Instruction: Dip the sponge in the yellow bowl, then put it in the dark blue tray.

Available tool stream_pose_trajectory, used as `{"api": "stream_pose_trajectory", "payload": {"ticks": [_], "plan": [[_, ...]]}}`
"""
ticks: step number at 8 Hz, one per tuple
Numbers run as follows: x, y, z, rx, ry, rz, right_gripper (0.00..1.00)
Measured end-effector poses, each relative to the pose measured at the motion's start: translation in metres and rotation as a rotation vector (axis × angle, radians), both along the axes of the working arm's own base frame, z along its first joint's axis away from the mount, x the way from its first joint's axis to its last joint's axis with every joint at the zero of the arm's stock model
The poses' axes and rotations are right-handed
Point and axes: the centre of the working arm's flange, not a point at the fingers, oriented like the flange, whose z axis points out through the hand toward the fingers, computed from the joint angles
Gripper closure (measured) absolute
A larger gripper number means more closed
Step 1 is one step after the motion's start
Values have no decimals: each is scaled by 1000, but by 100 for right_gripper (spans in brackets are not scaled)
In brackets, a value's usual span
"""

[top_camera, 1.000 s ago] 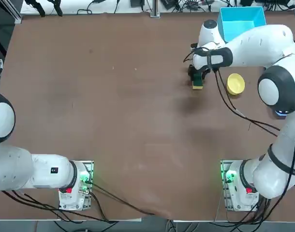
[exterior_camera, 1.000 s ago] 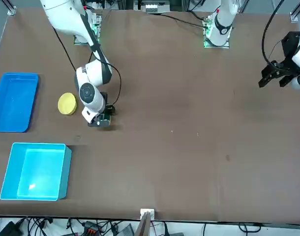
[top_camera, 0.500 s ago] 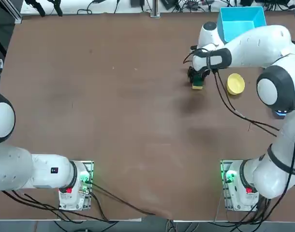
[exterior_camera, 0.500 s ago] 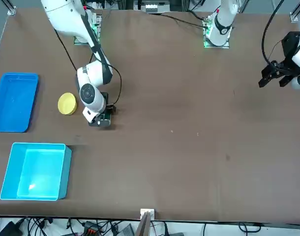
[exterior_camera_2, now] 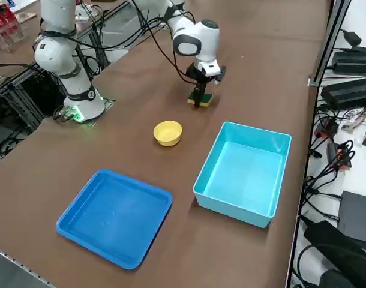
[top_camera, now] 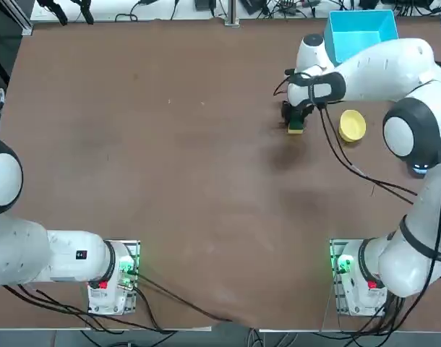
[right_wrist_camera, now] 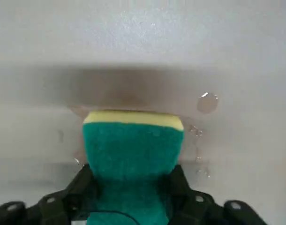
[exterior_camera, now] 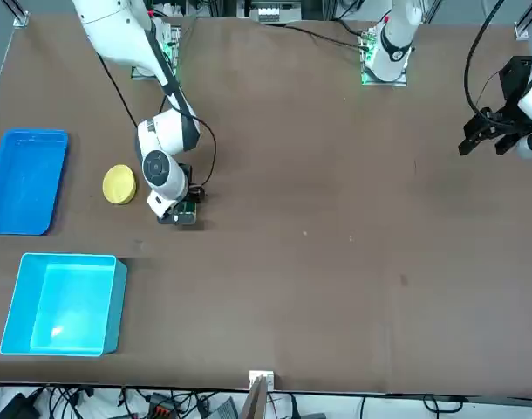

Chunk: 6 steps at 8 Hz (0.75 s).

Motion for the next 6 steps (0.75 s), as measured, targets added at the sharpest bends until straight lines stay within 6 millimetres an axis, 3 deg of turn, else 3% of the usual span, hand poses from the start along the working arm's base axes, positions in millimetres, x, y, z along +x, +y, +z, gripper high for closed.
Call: {"api": "stream_pose_trajectory", "payload": {"ticks": [3,5,6], "plan": [[9,-21,14,-11,28,-38,26],[18,-57,51,-14,77,-65,26],[21,-88,77,-8,110,-75,26]]}}
